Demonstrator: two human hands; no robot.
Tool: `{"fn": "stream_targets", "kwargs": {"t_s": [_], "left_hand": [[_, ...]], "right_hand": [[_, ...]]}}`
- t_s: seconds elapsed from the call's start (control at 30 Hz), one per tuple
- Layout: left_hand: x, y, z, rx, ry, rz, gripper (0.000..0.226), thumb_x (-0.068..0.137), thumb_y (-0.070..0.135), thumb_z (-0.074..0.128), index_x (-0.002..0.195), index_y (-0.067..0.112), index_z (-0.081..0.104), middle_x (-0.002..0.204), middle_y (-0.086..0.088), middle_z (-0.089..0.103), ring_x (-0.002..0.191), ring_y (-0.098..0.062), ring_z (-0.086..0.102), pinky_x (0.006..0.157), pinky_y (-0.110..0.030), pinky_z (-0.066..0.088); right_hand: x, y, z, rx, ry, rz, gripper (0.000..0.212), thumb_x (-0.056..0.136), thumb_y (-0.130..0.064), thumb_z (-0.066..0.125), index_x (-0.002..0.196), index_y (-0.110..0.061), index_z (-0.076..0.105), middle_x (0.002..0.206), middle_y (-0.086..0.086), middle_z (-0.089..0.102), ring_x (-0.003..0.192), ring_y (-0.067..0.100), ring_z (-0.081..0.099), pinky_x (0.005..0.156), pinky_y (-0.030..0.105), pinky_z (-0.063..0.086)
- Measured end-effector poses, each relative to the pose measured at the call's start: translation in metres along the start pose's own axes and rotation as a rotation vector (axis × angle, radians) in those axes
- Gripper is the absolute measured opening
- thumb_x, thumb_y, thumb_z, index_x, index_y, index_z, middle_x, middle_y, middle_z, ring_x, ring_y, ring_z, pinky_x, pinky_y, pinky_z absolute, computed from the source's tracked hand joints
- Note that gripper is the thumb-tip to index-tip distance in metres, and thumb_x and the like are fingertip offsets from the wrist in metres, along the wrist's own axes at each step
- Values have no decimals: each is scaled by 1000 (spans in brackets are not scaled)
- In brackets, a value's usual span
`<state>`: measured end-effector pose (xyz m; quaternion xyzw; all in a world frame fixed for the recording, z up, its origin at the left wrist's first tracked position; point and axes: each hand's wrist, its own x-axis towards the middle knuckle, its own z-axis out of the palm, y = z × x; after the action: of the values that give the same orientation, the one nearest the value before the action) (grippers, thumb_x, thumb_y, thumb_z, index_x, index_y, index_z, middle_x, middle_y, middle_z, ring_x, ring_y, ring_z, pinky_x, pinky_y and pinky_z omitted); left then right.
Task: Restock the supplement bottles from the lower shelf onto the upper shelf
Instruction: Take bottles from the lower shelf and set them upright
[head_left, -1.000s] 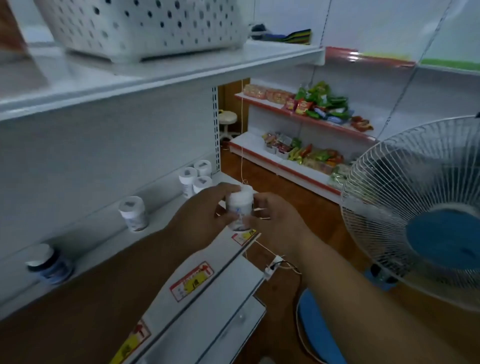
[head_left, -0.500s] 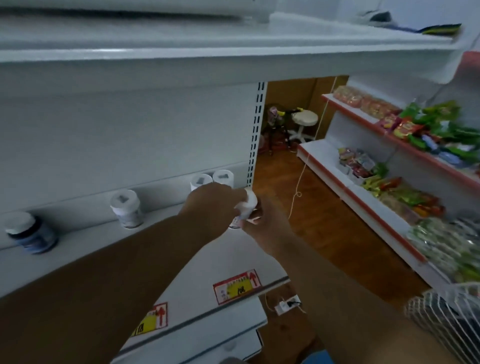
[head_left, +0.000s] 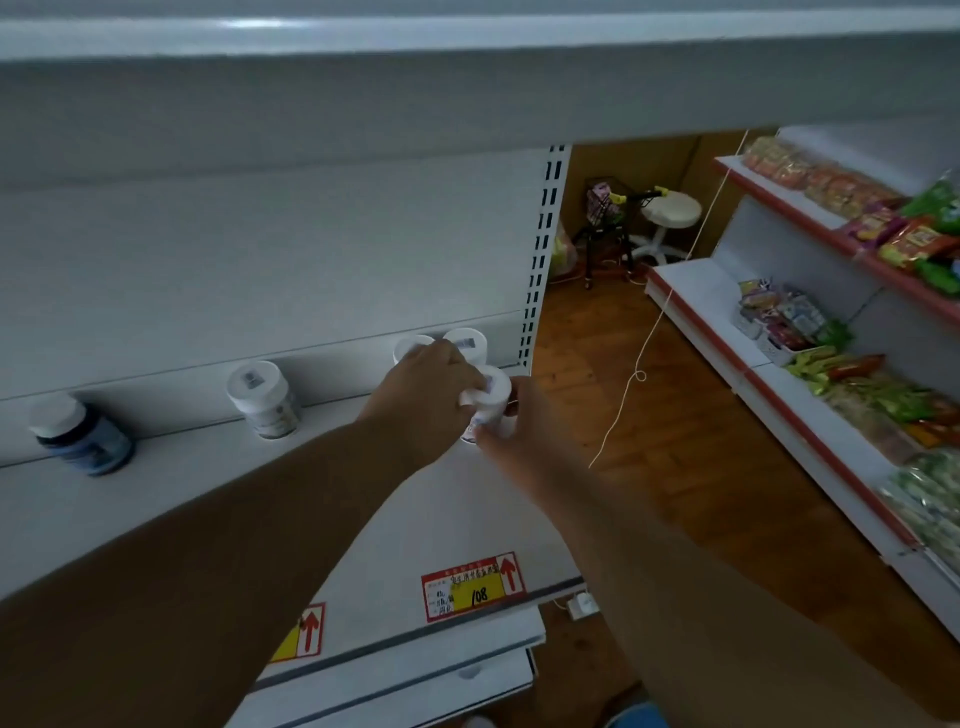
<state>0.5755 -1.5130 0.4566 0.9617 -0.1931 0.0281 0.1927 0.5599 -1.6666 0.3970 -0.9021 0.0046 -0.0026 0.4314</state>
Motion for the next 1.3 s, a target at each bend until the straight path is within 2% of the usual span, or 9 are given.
{"fn": "stream_targets", "kwargs": {"t_s": [0.17, 0.3, 0.47, 0.6, 0.7, 0.8, 1.0, 1.13, 1.3], "left_hand": [[0, -1, 2, 1, -7, -49, 41, 85, 17, 69, 126, 19, 67, 129, 0, 52, 122, -21, 46, 96, -27, 39], [-2, -1, 1, -71, 30, -76, 40, 80, 11, 70, 119, 17, 69, 124, -3, 56, 119, -24, 51, 95, -28, 40], [-22, 4, -12, -122, 139, -40, 37, 78, 5, 65, 113, 14, 70, 116, -9, 62, 109, -29, 57, 95, -37, 46], [-67, -5, -30, -159, 217, -56, 35, 82, 9, 69, 117, 15, 67, 115, -7, 63, 100, -24, 61, 93, -39, 52], [-118, -29, -48, -159, 255, -96, 40, 85, 18, 74, 123, 19, 63, 119, -2, 63, 100, -17, 62, 91, -35, 55], [-184, -68, -71, -87, 270, -157, 43, 85, 23, 74, 126, 21, 62, 126, -1, 61, 109, -21, 61, 95, -38, 53], [-340, -167, -125, 153, 349, -322, 42, 75, 18, 79, 116, 17, 68, 113, -7, 66, 103, -32, 62, 88, -44, 51], [-444, -216, -153, 180, 341, -541, 47, 72, 23, 80, 117, 21, 66, 113, -4, 64, 101, -31, 62, 86, -42, 52], [-559, -263, -173, 200, 369, -884, 43, 77, 32, 67, 119, 24, 64, 116, -3, 62, 104, -35, 61, 87, -45, 52]], "right_hand": [[9, -8, 2, -38, -12, 0, 36, 87, -23, 69, 120, -18, 55, 117, 0, 63, 98, 10, 52, 82, 18, 40], [7, -10, 2, -74, 6, 5, 48, 86, -27, 72, 128, -16, 51, 128, 3, 60, 117, 17, 56, 90, 19, 37], [-16, -17, 1, -88, 159, -32, 60, 85, -35, 75, 135, -24, 44, 137, 0, 53, 122, 17, 54, 104, 29, 43], [-50, -49, -1, -100, 212, -186, 50, 89, -31, 71, 131, -17, 50, 130, 3, 56, 116, 11, 51, 102, 24, 37], [-76, -85, 17, -124, 238, -279, 52, 86, -30, 74, 130, -18, 49, 130, 5, 56, 116, 19, 55, 96, 26, 45], [-107, -134, 54, -123, 210, -336, 53, 87, -33, 72, 132, -22, 48, 133, 1, 53, 117, 16, 54, 94, 29, 50], [-184, -243, 176, -20, -18, -477, 50, 88, -34, 71, 132, -23, 50, 125, -5, 52, 104, 5, 52, 85, 17, 42], [-223, -301, 260, 29, -233, -605, 47, 86, -28, 73, 129, -21, 53, 120, -4, 52, 100, 6, 54, 85, 15, 42], [-266, -360, 354, 18, -555, -759, 42, 89, -30, 71, 125, -31, 51, 111, -15, 45, 96, -3, 47, 76, 1, 38]]}}
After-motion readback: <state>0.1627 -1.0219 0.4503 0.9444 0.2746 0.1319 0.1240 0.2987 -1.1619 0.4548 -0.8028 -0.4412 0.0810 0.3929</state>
